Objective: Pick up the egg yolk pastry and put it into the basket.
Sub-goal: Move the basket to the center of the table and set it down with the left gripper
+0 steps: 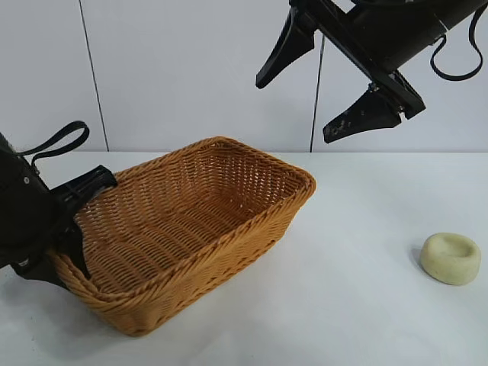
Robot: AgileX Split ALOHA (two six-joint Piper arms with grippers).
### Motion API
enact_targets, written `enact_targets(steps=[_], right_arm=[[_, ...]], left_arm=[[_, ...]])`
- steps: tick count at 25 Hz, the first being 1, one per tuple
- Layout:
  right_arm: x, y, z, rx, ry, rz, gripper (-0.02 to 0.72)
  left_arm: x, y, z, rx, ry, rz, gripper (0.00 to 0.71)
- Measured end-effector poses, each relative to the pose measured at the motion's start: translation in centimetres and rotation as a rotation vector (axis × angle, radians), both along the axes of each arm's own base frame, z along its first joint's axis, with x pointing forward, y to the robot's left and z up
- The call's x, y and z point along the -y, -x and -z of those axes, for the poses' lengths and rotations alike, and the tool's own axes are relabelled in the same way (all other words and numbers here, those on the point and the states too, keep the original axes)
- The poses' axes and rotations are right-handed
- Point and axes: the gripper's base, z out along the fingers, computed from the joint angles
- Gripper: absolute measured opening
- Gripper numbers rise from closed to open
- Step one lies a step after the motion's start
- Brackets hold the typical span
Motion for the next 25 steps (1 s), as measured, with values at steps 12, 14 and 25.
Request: enact_targets(steps=[12,14,25], right_arm=[[0.0,0.0,0.0,-0.001,0.000,-0.001,0.696],[0.0,0.0,0.0,-0.001,0.000,-0.001,0.696],[0.0,0.0,0.0,-0.001,-0.001,0.000,0.696]], left_arm=[[-1.7,-4.3,0.1,-0.075,-0.092,0.421,0.093],[-1.5,-4.7,-0.6,-0.055,-0.098,0.496,0.093],[-0.8,-5.7,-1.4,-0.034,-0.060,0.569,0.093]])
